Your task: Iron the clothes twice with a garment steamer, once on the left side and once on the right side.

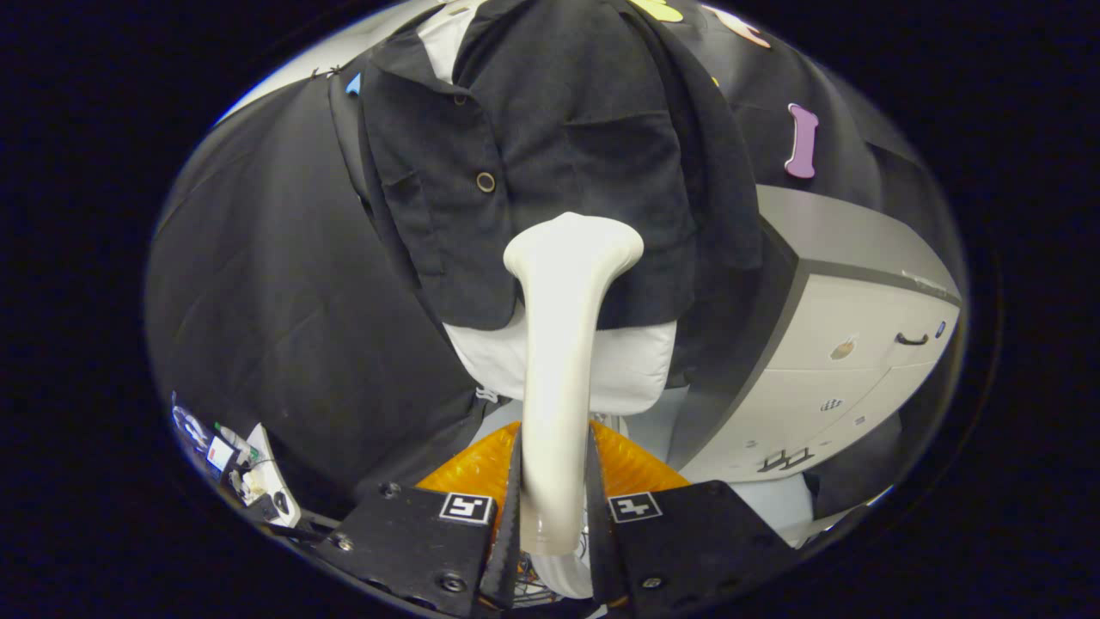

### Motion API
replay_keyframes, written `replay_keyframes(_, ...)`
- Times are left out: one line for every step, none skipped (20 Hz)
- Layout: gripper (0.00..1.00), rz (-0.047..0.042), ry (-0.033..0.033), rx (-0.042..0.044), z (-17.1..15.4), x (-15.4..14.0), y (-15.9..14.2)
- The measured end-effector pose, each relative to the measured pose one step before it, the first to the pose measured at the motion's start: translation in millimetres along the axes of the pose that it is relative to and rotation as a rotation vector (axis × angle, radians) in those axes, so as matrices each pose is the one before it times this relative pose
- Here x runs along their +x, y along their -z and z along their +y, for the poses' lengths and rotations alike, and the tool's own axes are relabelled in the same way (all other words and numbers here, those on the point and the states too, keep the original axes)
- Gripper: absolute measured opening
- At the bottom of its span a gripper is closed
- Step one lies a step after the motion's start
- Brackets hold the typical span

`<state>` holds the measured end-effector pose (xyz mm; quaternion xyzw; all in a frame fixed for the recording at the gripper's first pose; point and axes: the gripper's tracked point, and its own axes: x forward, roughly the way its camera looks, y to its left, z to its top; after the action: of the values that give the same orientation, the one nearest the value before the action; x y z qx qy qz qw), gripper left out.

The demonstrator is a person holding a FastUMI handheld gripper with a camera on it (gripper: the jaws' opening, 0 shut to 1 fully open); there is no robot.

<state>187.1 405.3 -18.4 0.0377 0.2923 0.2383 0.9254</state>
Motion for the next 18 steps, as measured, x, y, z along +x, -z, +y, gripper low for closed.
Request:
replay_keyframes(0.36, 0.00629, 0.00088, 0.002, 0.12, 2.11, 4.39)
replay_keyframes(0.36, 0.00295, 0.00043, 0.00103, -0.23, 0.19, 1.51)
replay_keyframes(0.36, 0.00038, 0.00062, 0.00129, -0.41, -0.65, -0.22)
replay_keyframes(0.36, -0.00189, 0.00102, 0.00239, -0.38, -1.72, -1.43)
replay_keyframes(0.36, -0.00519, 0.0, 0.00355, -0.35, -1.9, -1.92)
replay_keyframes(0.36, -0.0086, -0.00125, 0.00094, 0.33, -3.5, -4.24)
replay_keyframes(0.36, -0.00852, -0.00034, -0.00103, 0.46, -3.79, -3.59)
replay_keyframes(0.36, -0.01102, -0.00175, -0.00021, 1.55, -4.83, -5.58)
replay_keyframes(0.36, -0.01085, -0.00389, -0.0023, 2.71, -4.63, -5.93)
replay_keyframes(0.36, -0.01154, -0.00499, -0.00194, 3.46, -5.5, -6.72)
replay_keyframes(0.36, -0.01447, -0.00899, -0.0017, 4.79, -5.69, -7.21)
replay_keyframes(0.36, -0.01522, -0.00944, -0.00216, 5.46, -5.8, -8.42)
replay_keyframes(0.36, -0.01582, -0.00857, -0.00561, 5.41, -5.94, -7.89)
replay_keyframes(0.36, -0.01585, -0.00723, -0.00735, 5.06, -5.64, -8.52)
replay_keyframes(0.36, -0.01585, -0.00971, -0.0067, 7.29, -6.19, -8.63)
replay_keyframes(0.36, -0.01781, -0.0125, -0.00774, 8.35, -5.38, -9.3)
replay_keyframes(0.36, -0.01849, -0.01283, -0.00783, 8.13, -4.66, -8.73)
replay_keyframes(0.36, -0.01829, -0.01115, -0.01035, 8.43, -4.43, -10.03)
